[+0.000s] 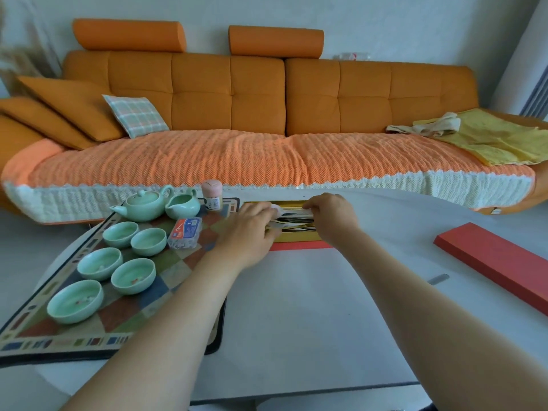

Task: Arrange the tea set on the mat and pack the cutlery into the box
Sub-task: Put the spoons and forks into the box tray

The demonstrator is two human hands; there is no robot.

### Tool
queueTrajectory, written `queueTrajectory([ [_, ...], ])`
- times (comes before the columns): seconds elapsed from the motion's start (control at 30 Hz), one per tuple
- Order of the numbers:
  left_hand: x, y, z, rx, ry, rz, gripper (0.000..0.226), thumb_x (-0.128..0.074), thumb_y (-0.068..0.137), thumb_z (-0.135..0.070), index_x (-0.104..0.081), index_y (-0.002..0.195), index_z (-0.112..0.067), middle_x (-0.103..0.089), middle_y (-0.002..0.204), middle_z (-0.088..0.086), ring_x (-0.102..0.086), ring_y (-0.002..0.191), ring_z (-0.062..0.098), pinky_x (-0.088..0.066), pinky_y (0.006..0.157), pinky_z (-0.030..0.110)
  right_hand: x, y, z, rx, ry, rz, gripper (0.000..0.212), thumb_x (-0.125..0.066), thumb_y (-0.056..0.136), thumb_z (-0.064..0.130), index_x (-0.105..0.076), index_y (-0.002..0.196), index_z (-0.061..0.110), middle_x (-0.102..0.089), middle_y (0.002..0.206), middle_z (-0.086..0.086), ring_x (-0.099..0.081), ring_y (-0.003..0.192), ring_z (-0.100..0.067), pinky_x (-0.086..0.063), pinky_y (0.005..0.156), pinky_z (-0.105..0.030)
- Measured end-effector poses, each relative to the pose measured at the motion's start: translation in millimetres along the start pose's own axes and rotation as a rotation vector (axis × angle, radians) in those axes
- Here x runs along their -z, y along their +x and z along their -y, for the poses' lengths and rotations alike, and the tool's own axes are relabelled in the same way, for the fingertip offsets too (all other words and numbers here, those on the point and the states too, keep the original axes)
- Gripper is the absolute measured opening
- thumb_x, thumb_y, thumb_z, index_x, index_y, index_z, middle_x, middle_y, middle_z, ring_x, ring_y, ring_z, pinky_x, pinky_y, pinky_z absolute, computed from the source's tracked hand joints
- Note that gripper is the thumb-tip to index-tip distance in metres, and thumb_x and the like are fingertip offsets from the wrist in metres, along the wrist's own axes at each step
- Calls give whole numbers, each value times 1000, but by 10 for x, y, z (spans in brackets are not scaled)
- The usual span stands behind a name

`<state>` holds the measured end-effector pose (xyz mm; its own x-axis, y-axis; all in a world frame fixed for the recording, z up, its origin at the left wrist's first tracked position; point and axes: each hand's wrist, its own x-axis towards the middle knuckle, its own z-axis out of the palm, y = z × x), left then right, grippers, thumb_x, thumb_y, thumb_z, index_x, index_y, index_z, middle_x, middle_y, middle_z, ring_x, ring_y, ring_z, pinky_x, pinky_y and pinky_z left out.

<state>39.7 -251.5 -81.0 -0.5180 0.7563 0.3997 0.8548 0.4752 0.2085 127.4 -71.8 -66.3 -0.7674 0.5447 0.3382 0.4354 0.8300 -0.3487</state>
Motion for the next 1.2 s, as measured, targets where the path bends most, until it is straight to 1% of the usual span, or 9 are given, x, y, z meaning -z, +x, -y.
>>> queueTrajectory([
  [0.1,-72,45,14,12,55,137,55,-38,100,-51,-37,148,-26,-34,156,-7,-28,143,17,-26,113,41,-38,35,37,-31,-107,9,46,-45,92,0,-66,123,28,-63,120,-3,-51,112,-26,-40,93,-35],
  [0.2,-130,84,30,4,84,158,57,-36,98,-56,-41,147,-26,-41,152,-7,-31,141,16,-21,115,41,-65,53,38,-7,-54,-8,51,-44,89,-3,-65,125,24,-61,124,-3,-51,113,-26,-42,95,-36],
  [0.37,-137,143,-8,-13,-22,80,52,-43,98,-51,-45,144,-26,-41,151,-7,-34,138,17,-23,112,39,-104,-22,25,147,53,194,39,-41,93,13,-72,114,25,-68,109,2,-59,91,-19,-50,73,-32],
  [0.5,-146,138,-36,-18,26,161,56,-41,98,-55,-39,147,-29,-41,152,-8,-33,141,16,-23,113,39,-13,-113,-23,183,32,239,41,-40,93,17,-69,120,25,-70,116,2,-59,104,-21,-49,88,-36],
  [0.63,-113,150,-148,-54,-6,87,55,-44,99,-50,-40,147,-24,-42,150,-5,-34,139,18,-25,113,39,154,-188,-101,202,120,181,39,-43,93,10,-70,119,23,-67,121,3,-57,113,-18,-45,94,-30],
  [0.8,-24,101,-530,-126,-71,-34,40,-58,95,-36,-54,131,-21,-55,126,-3,-47,120,18,-37,99,34,512,-367,-299,199,119,136,37,-45,90,5,-74,98,26,-65,97,8,-58,92,-15,-49,83,-33],
  [0.97,-36,-24,-1046,-130,-235,50,20,-60,94,-32,-60,112,-25,-51,101,-13,-52,91,10,-44,71,26,818,-726,-642,146,-34,250,40,-42,94,8,-72,97,35,-67,105,13,-58,95,-9,-50,84,-29],
  [1.07,-125,-91,-1308,-147,-259,155,20,-58,95,-33,-61,113,-26,-55,103,-12,-50,84,6,-38,65,21,1007,-910,-883,79,-89,315,48,-39,91,2,-71,99,36,-65,107,14,-58,94,-6,-47,84,-23],
  [1.2,-232,-157,-1561,-163,-292,281,32,-56,95,-37,-60,126,-30,-57,118,-11,-54,93,7,-44,76,24,1210,-1092,-1178,-34,-63,441,46,-45,82,9,-70,104,41,-61,107,18,-58,95,-2,-47,83,-22],
])
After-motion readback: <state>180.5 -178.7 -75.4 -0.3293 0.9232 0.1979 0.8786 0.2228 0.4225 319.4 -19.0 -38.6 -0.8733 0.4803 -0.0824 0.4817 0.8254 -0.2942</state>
